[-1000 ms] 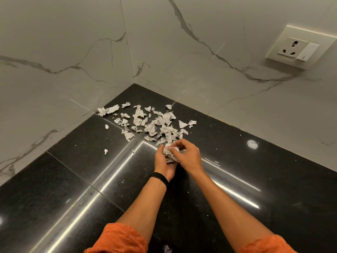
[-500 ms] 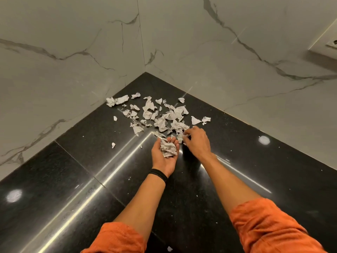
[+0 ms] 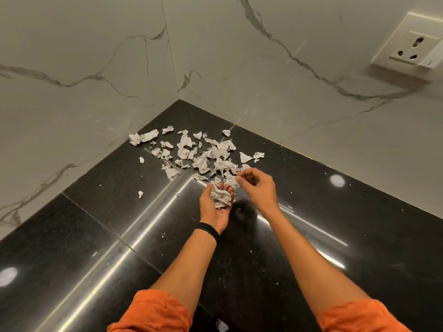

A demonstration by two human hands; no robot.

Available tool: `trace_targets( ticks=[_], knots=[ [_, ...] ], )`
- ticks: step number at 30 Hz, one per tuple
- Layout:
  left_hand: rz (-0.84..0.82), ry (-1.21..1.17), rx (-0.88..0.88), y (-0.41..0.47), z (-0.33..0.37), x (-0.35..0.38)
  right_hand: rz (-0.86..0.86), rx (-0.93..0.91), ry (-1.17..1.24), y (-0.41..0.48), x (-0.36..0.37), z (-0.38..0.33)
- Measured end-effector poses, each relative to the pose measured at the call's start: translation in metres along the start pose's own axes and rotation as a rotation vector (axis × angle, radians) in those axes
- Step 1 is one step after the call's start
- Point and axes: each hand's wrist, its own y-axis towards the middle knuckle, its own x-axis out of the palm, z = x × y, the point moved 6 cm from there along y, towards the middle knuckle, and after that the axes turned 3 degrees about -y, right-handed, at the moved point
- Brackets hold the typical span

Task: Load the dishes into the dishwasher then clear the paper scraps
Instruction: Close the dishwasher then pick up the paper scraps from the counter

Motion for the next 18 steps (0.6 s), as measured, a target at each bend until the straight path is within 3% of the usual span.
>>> trace_targets(
  ticks=[4,8,11,15,18],
  knots=[
    [-0.063,-0.05,-0.051,-0.01,0.0,0.006,-0.146,-0.057,-0.102,-0.008,0.038,-0.016],
    [-0.071,-0.128,-0.032,-0.008,0.013,0.001,0.022,0.062,0.112,0.005,0.036,-0.009],
    [-0.054,-0.158,-0.024,-0.002,0.021,-0.004,0.01,0.035,-0.085,0.022,0.035,0.003],
    [-0.039,-0.158,-0.006,0.003,0.029,-0.007,-0.206,-0.097,-0.537,0.027,0.052,0.018],
    [-0.022,-0.141,0.003,0.006,0.033,-0.012,-0.229,-0.229,-0.627,0.016,0.06,0.022]
  ],
)
